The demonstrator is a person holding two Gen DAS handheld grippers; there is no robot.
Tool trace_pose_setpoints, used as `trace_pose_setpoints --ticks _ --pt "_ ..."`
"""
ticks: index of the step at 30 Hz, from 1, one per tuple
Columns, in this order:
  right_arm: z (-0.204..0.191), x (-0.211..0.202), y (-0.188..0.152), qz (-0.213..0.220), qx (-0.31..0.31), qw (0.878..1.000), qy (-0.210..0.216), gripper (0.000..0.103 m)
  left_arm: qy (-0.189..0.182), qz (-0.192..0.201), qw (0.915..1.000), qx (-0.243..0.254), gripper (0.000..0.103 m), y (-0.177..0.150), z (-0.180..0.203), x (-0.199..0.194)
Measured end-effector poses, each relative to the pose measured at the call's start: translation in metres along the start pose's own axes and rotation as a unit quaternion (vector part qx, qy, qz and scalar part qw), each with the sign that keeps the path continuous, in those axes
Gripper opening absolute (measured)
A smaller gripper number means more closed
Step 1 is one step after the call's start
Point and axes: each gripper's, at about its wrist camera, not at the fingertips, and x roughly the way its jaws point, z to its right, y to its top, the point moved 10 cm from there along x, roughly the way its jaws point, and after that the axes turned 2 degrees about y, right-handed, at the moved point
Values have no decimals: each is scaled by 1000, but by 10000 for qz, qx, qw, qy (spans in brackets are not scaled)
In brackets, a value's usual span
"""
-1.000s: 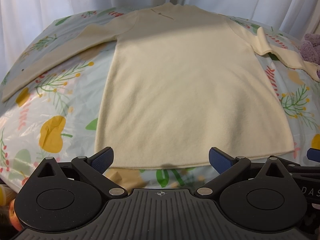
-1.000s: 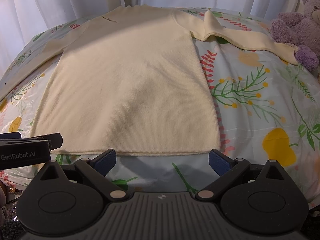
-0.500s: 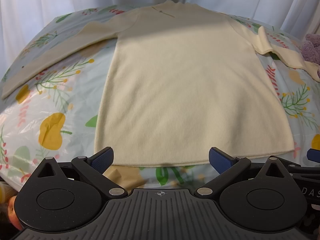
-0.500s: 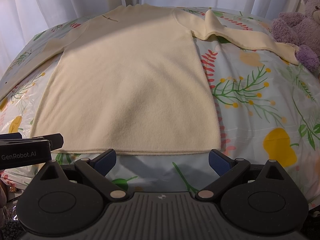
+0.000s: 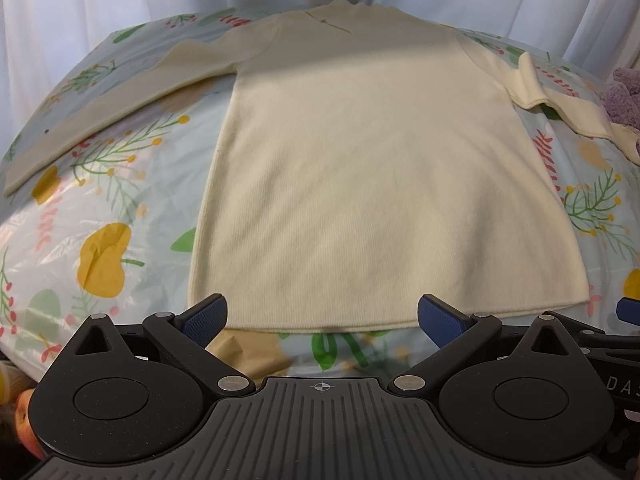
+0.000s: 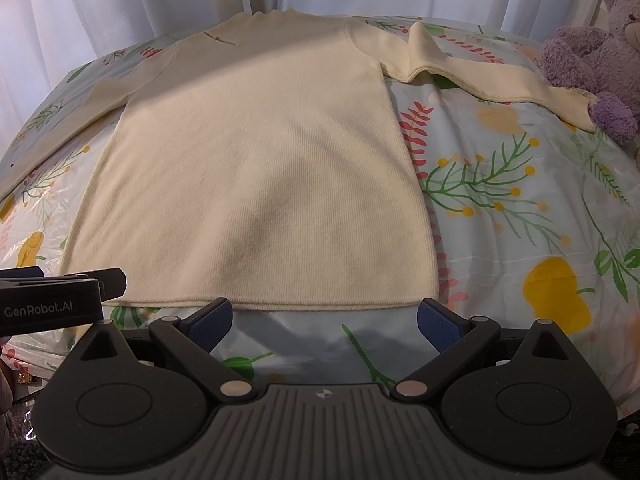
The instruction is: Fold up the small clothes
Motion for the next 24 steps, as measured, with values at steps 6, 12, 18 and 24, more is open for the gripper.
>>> trace_pose_setpoints --ticks 6,12,18,24 --pt "0 0 1 -15 -23 10000 0 99 1 -20 10000 7 103 0 -1 1" --pt "-1 0 2 -26 -39 10000 -15 99 1 -53 10000 -5 103 2 -1 2" --pt "-4 2 4 -54 -70 10000 -10 99 5 -76 10000 -6 103 3 -1 3" --pt "-5 3 5 -73 -79 9999 -3 99 17 -104 9999 -8 103 2 -2 4"
